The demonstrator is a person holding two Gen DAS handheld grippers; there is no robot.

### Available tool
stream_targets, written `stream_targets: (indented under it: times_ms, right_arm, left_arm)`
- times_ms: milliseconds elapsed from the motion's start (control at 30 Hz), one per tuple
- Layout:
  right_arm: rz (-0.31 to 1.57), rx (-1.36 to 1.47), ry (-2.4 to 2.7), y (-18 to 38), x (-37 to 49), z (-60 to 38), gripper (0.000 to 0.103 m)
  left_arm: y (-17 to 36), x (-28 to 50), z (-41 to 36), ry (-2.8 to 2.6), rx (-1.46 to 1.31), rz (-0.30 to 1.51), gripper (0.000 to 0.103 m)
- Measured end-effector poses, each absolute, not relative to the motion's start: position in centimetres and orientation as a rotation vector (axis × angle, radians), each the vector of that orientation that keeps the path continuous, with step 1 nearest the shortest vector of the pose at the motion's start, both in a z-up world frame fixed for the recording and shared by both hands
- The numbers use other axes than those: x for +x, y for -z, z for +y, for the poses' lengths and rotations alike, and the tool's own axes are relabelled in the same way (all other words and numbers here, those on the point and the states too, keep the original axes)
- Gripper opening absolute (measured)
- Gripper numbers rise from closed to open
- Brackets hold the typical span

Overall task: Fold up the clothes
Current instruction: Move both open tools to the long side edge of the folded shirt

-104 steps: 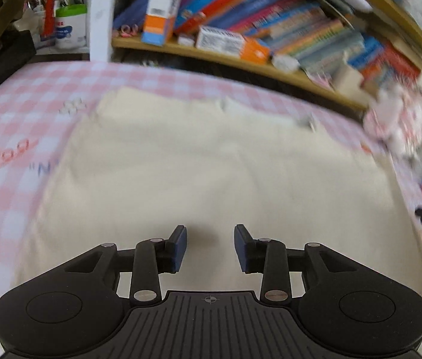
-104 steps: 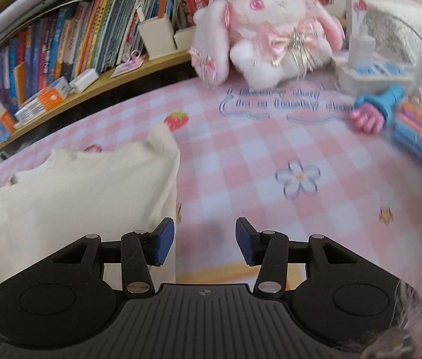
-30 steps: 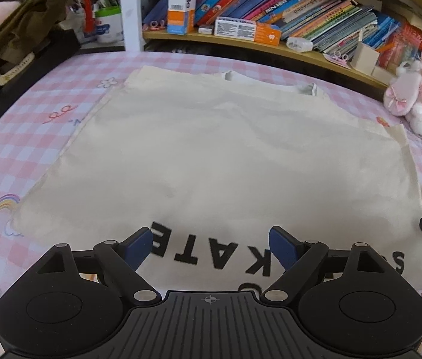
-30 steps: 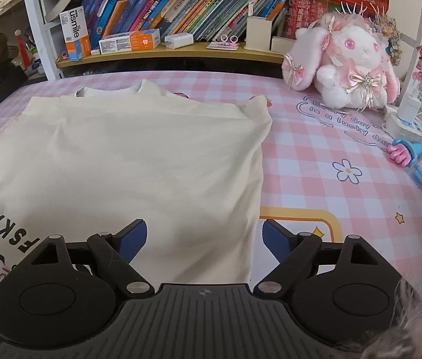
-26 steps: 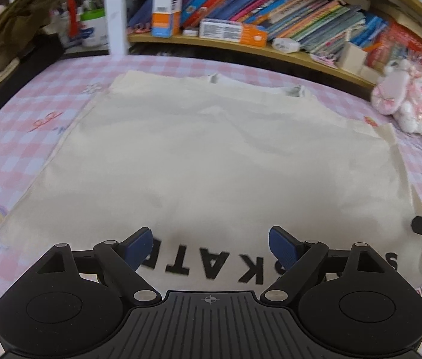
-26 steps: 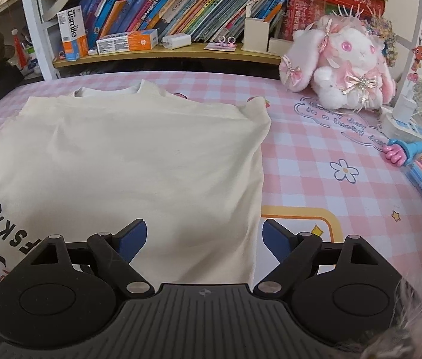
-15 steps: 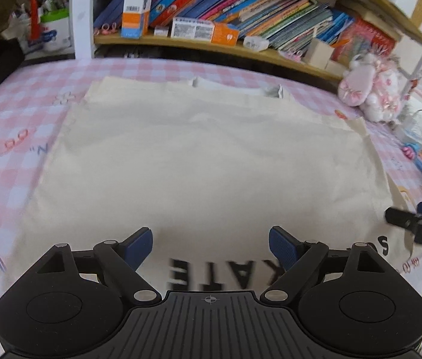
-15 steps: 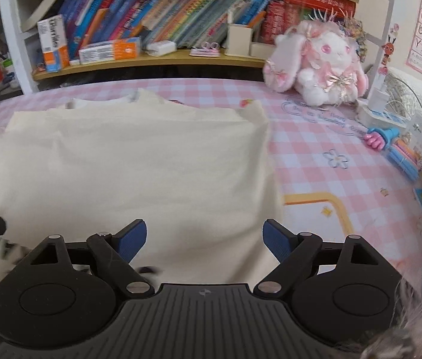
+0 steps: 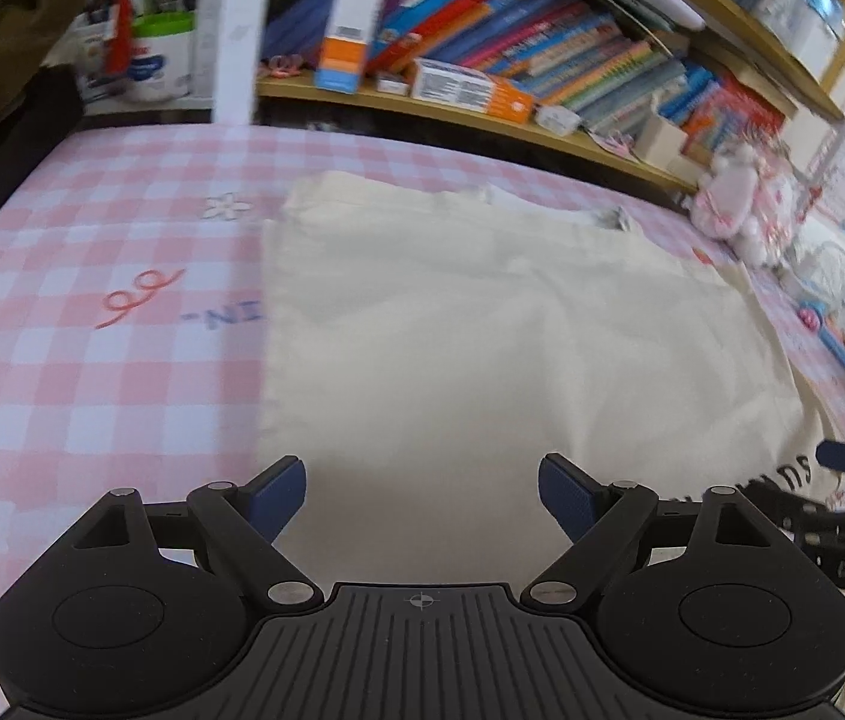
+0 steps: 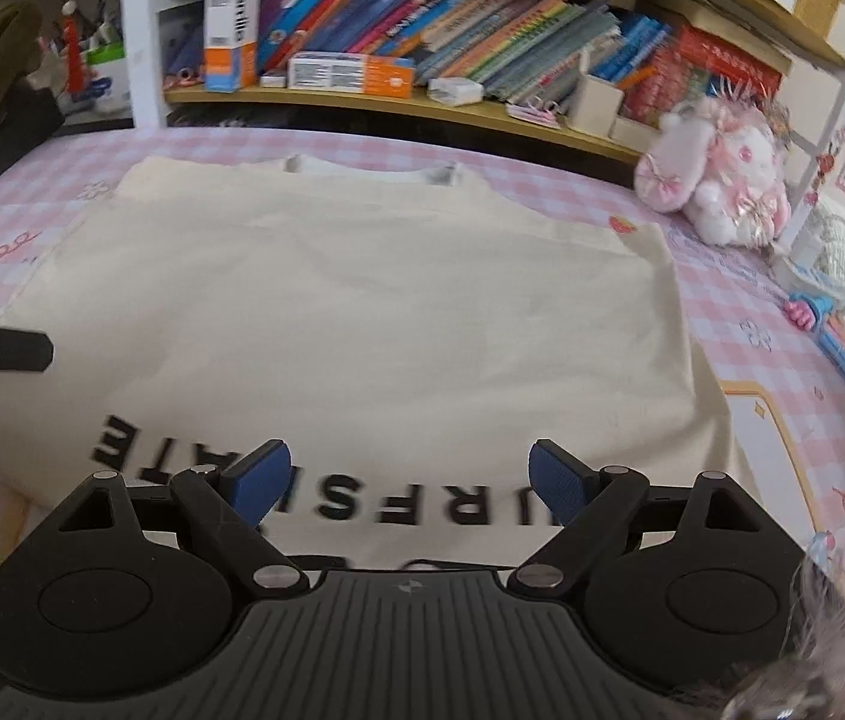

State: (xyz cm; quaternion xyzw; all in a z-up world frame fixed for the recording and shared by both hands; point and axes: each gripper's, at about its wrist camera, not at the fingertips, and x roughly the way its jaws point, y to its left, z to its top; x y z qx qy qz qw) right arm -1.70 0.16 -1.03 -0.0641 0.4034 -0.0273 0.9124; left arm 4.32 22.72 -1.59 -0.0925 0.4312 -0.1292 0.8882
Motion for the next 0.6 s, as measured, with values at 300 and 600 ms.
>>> stream_targets:
  times_ms: [300,600]
  right_arm:
    - [0.804,-0.256,-0.193,-0.2,-0.5,6.8,0.085]
    - [0.808,-0.444,-0.615,0.2,1.3,16.6,0.083]
  left_arm:
    - [2.4,4.6,28.7,0.217,-0.411,0.890,0.087]
    - [4.2,3.9,33.7,0.185,-0.675,0.914,0.087]
